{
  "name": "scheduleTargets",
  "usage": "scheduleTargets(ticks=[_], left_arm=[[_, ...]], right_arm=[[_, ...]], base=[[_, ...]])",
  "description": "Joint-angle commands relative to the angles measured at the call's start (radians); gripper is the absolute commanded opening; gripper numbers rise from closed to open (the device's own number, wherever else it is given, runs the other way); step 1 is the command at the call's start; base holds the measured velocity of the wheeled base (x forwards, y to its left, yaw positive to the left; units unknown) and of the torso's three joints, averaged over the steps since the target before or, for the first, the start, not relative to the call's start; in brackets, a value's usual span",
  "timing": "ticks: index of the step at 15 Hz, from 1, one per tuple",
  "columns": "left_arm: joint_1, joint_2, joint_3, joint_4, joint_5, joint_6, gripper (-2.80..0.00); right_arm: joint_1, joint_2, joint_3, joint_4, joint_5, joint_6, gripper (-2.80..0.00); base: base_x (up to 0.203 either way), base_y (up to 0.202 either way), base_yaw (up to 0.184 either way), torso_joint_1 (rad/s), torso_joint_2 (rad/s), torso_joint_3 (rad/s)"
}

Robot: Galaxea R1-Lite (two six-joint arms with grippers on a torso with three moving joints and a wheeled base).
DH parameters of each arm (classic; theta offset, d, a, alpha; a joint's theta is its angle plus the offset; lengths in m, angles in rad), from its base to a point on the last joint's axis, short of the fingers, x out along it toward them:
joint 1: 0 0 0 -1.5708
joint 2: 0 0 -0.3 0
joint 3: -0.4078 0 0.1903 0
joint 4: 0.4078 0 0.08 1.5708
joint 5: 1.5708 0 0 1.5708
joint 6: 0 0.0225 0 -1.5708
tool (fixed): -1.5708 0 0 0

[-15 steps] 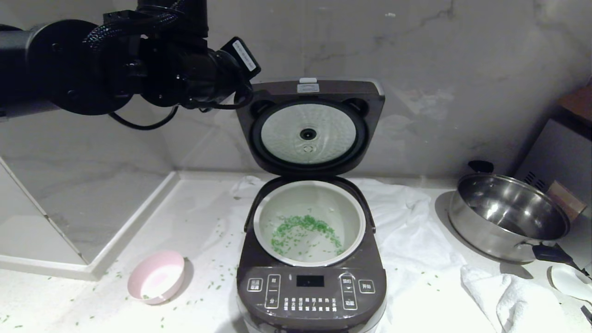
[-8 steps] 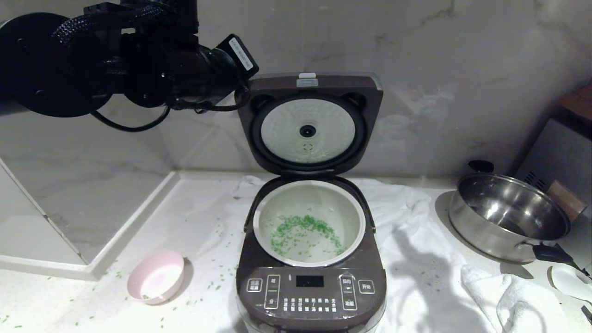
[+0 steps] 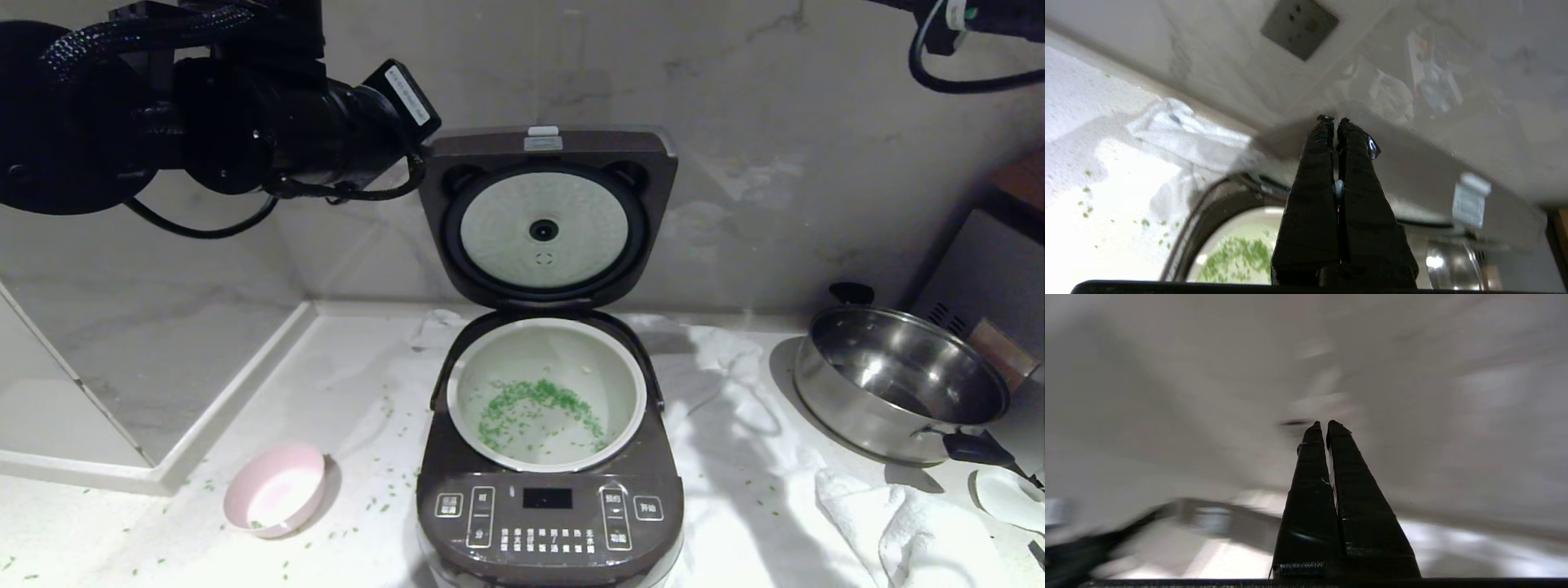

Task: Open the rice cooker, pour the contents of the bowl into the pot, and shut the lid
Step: Close the rice cooker

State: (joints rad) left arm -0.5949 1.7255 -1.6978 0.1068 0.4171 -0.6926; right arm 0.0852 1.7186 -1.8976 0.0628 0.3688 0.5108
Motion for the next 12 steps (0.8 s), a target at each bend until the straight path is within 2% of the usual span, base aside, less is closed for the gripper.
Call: scheduleTargets(ticks=[1,2,4,7,9,12], left_arm=[[0.040,0.003,-0.034,0.001,0.003,-0.004,-2.80],[0.049,0.006,-0.057,0.001,0.003,-0.003,-2.80],[0.049,0.020,-0.086,0.004,0.005,-0.001,-2.80],[0.043,0.023,-0.086,0.004,0.005,-0.001,-2.80],[0.044,0.025,-0.084,0.004,0.008,-0.001,-2.80],[0.049,0.014,-0.080,0.007,0.009,-0.001,-2.80]], right_arm=[[-0.113,0.077,-0.054,-0.012,0.314,0.205,-2.80],[-0.181,0.082,-0.056,-0.033,0.446,0.315,-2.80],[-0.269,0.112,-0.050,-0.102,0.612,0.460,-2.80],[-0.307,0.151,0.024,-0.120,0.778,0.490,-2.80],[-0.279,0.207,0.037,-0.122,0.835,0.483,-2.80],[-0.210,0.317,-0.058,-0.114,0.805,0.483,-2.80]], base=[[0.000,0.000,0.000,0.000,0.00,0.000],[0.000,0.000,0.000,0.000,0.00,0.000],[0.000,0.000,0.000,0.000,0.00,0.000],[0.000,0.000,0.000,0.000,0.00,0.000],[0.000,0.000,0.000,0.000,0.00,0.000],[0.000,0.000,0.000,0.000,0.00,0.000]])
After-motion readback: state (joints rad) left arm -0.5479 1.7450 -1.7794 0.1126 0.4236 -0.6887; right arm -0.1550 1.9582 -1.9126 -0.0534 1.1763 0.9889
